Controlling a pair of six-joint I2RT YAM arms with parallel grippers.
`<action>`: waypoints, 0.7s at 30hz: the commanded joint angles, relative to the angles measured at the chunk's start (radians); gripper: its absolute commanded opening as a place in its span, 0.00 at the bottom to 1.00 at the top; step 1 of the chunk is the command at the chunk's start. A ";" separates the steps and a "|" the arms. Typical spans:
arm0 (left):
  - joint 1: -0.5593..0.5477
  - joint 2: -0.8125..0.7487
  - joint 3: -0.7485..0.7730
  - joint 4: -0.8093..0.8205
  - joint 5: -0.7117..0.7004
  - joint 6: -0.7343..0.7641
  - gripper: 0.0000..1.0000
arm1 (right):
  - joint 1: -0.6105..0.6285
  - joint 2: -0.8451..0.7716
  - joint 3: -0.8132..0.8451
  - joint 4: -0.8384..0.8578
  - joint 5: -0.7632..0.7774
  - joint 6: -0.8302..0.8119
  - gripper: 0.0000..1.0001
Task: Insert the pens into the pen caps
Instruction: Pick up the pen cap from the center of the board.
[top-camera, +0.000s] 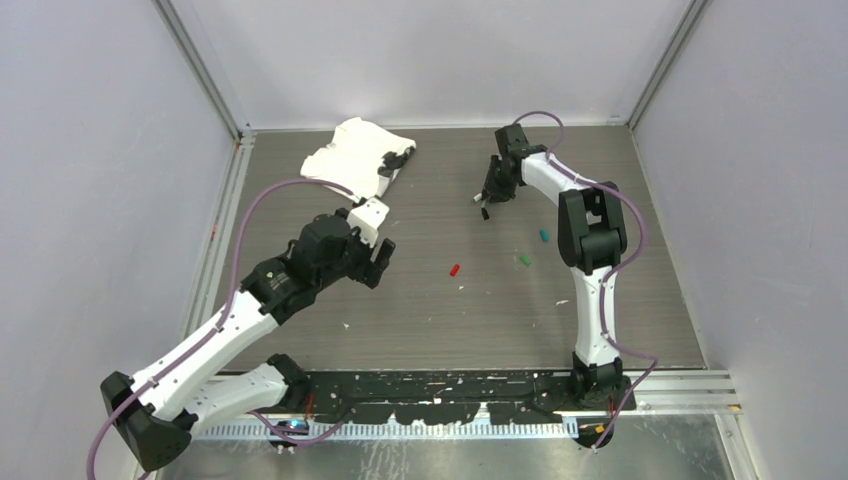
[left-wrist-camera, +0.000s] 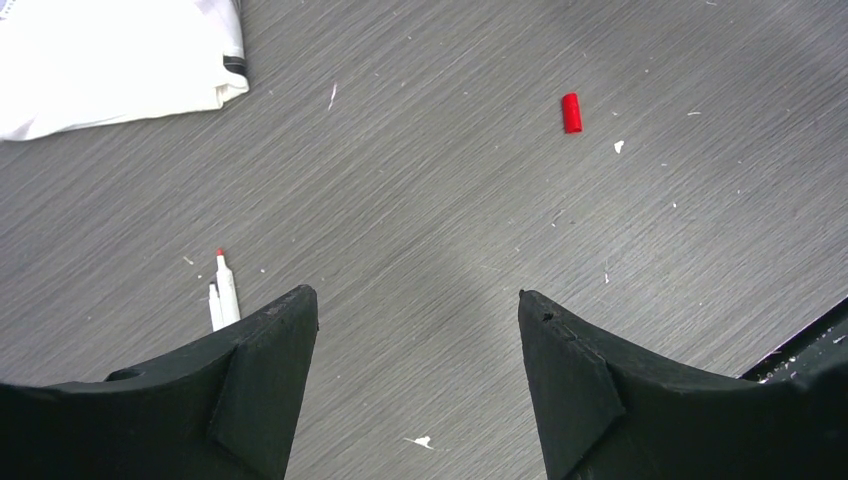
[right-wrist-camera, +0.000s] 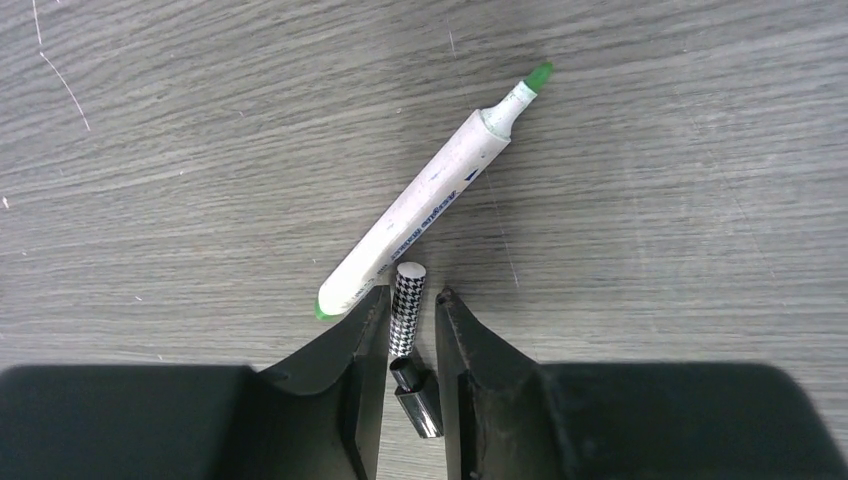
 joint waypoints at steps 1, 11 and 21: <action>0.004 -0.027 0.002 0.014 -0.002 0.007 0.74 | 0.012 0.008 0.020 -0.068 0.052 -0.071 0.28; 0.004 -0.030 -0.001 0.018 -0.016 0.010 0.74 | 0.018 -0.007 -0.005 -0.060 0.048 -0.114 0.15; 0.005 -0.037 -0.005 0.018 -0.021 0.012 0.74 | 0.019 -0.077 -0.071 -0.012 0.086 -0.178 0.09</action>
